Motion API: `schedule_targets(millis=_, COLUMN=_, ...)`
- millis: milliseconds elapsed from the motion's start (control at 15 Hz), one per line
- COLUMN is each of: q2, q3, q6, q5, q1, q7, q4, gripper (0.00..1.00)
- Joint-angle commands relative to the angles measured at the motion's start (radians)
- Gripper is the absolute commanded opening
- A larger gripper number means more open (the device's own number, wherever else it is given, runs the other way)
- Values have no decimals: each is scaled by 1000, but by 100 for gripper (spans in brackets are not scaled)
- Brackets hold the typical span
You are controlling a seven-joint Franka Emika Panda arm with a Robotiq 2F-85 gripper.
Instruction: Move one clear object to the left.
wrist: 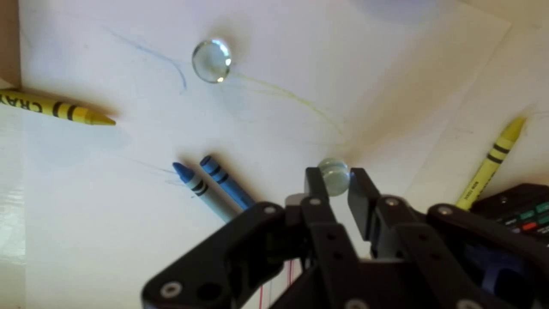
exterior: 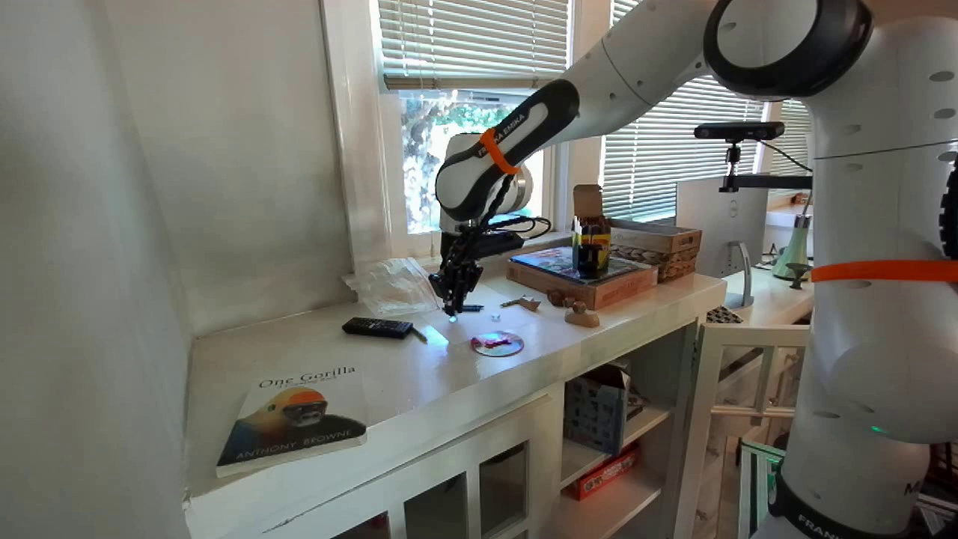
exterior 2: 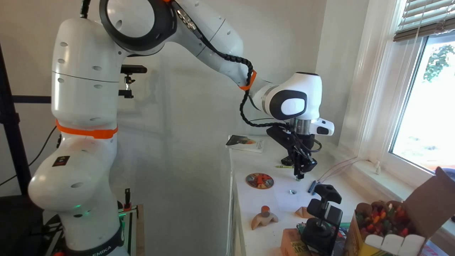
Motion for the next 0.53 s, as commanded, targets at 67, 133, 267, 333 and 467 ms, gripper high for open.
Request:
schedule_targets(millis=67, q2=-4, q3=-2, q6=0, q5=6, q1=-2, q7=-7, q4=-16, gripper=5)
schedule_targets(millis=133, q2=-4, q3=-1, q6=1, q5=8, q1=-2, q7=-9, q4=-17, gripper=5)
schedule_targets(millis=267, q2=-3, q3=-1, q6=3, q5=10, q1=-2, q7=-11, q4=-18, gripper=5)
schedule_targets(millis=333, q2=-3, q3=-1, q6=3, q5=9, q1=-2, q7=-12, q4=-18, gripper=5)
schedule_targets(millis=467, q2=-3, q3=0, q6=4, q5=10, q1=-3, q7=-13, q4=-18, gripper=5)
